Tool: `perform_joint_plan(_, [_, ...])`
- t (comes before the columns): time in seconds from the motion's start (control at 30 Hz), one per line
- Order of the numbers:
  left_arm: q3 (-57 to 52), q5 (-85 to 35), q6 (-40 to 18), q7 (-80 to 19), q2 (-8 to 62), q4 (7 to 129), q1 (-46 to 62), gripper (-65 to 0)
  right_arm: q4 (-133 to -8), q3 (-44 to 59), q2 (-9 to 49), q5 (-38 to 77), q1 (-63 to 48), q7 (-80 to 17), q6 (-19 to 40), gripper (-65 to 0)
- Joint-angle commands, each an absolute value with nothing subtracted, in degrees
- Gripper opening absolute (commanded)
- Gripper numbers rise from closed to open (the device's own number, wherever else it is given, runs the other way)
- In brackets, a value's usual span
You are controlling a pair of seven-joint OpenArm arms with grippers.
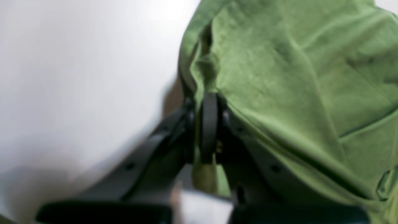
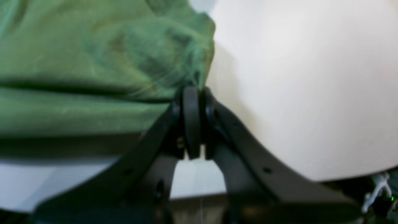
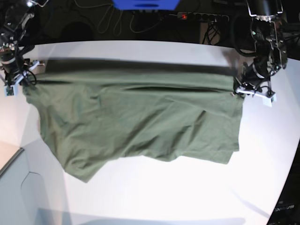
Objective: Layout the t-shirt on the table in an organized manner, then fold the t-shirt properly
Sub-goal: 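Pull the shirt edge with both grippers away from the hem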
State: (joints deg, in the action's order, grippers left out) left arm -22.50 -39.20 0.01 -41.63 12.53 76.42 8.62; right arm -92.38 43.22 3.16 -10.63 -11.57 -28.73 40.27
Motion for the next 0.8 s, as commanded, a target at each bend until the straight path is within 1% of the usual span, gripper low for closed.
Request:
perform_joint_plan(0.0, [-22.8, -39.2, 0.0, -40.5, 13.5, 77.5, 8.0, -64.8, -93.6, 43.6, 4.1, -10.3, -12.2, -27.6, 40.0, -65.0])
perform_joint_plan(0.23, [-22.8, -39.2, 0.0, -40.6, 13.5, 79.8, 9.9, -64.8, -93.4, 43.6, 3.6, -4.3, -17.6, -27.6, 40.0, -65.0])
perform_joint_plan(0.43, [-22.8, -39.2, 0.0, -40.6, 13.5, 83.4, 12.5, -64.8, -93.2, 43.6, 2.6, -4.3, -17.8, -27.6, 40.0, -65.0])
perform_joint_plan(0.77, [-22.8, -39.2, 0.0, -40.5, 13.5, 82.9, 14.4, -64.6, -93.2, 43.3, 2.4, -4.0, -18.9, -27.6, 40.0, -65.0])
